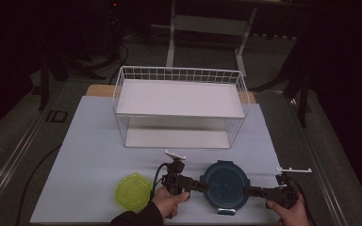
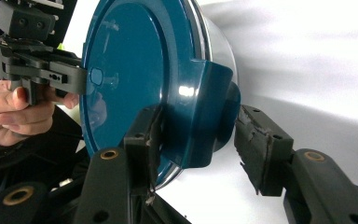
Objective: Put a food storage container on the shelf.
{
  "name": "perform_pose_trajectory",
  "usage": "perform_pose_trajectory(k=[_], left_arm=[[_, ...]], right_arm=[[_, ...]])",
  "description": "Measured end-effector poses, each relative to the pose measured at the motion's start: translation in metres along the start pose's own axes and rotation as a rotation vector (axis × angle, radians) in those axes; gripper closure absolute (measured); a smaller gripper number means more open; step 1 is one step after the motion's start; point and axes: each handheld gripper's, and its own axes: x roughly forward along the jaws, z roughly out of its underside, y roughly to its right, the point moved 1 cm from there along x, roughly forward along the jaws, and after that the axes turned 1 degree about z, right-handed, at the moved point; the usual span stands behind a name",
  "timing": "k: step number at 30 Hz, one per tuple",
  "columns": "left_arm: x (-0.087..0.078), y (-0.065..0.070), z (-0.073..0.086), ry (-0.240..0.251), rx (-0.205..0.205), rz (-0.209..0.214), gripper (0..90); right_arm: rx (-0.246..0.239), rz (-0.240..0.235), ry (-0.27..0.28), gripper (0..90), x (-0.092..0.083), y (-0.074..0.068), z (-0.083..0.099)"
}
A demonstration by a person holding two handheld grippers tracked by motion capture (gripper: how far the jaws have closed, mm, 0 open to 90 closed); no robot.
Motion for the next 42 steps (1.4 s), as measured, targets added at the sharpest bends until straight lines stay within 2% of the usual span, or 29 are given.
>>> perform_pose_trajectory(k=[10, 11, 12, 15, 16, 17, 24, 29, 32, 42], left_arm=[[0.001, 0.002, -0.001, -0.005, 0.013, 0.003, 55.6], [0.000, 0.002, 0.000, -0.007, 0.021, 0.004, 55.7], [0.000, 0.002, 0.000, -0.007, 0.022, 0.005, 55.7], [0.000, 0.001, -0.001, -0.013, 0.021, 0.009, 55.8], [0.000, 0.001, -0.001, -0.012, 0.017, 0.008, 55.8], [0.000, 0.001, -0.001, -0.013, 0.015, 0.009, 55.8], [0.000, 0.001, 0.000, -0.012, 0.008, 0.009, 56.7], [-0.001, 0.006, 0.001, -0.018, 0.018, -0.008, 57.2], [-0.002, 0.010, 0.003, -0.016, 0.031, -0.024, 57.3], [-0.014, 0.020, -0.002, -0.009, 0.063, -0.014, 57.4]], right_arm=[[0.029, -0.022, -0.030, 51.1, -0.001, 0.005, -0.001], [0.051, -0.050, -0.035, 45.5, 0.001, 0.010, 0.000], [0.062, -0.062, -0.038, 44.3, 0.001, 0.012, 0.000], [0.083, -0.100, -0.043, 47.3, 0.002, 0.015, 0.001], [0.088, -0.111, -0.047, 52.2, 0.002, 0.015, 0.001], [0.092, -0.126, -0.048, 53.0, 0.002, 0.015, 0.000], [0.098, -0.105, -0.053, 54.4, 0.001, 0.011, 0.000], [0.104, -0.103, -0.048, 54.8, -0.001, 0.010, 0.002], [0.098, -0.093, -0.043, 54.8, -0.002, 0.009, 0.003], [0.056, -0.079, -0.018, 54.9, -0.008, -0.005, -0.004]])
